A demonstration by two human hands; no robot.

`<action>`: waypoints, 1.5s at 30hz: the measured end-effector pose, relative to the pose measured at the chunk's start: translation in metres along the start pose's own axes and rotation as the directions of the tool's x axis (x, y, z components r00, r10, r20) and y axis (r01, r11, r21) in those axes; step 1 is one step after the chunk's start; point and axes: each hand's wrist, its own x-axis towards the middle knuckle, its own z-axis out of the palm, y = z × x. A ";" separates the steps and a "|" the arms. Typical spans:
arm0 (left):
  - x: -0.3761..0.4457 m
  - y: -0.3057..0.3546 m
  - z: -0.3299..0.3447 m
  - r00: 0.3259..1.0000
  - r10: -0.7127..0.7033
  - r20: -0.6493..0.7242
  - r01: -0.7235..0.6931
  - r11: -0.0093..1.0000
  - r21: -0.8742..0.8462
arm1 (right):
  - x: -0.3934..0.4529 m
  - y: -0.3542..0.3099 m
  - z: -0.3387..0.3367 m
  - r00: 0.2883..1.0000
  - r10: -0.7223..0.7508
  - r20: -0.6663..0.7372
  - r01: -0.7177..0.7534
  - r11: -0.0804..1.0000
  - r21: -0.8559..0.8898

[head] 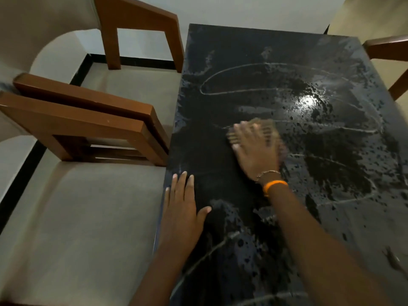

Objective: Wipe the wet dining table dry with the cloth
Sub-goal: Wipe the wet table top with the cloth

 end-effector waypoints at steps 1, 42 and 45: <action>0.002 0.003 0.002 1.000 -0.010 0.015 0.010 1.000 0.008 | -0.005 0.028 -0.005 0.994 0.112 -0.012 -0.113 0.994 -0.012; -0.023 -0.012 0.006 0.973 -0.123 -0.196 0.104 0.989 -0.104 | 0.011 -0.088 0.001 0.986 0.104 0.131 -0.115 0.991 0.076; -0.036 -0.014 0.008 0.960 -0.177 -0.217 0.156 0.982 -0.110 | -0.004 -0.147 0.011 0.949 -0.236 0.211 0.219 0.971 0.101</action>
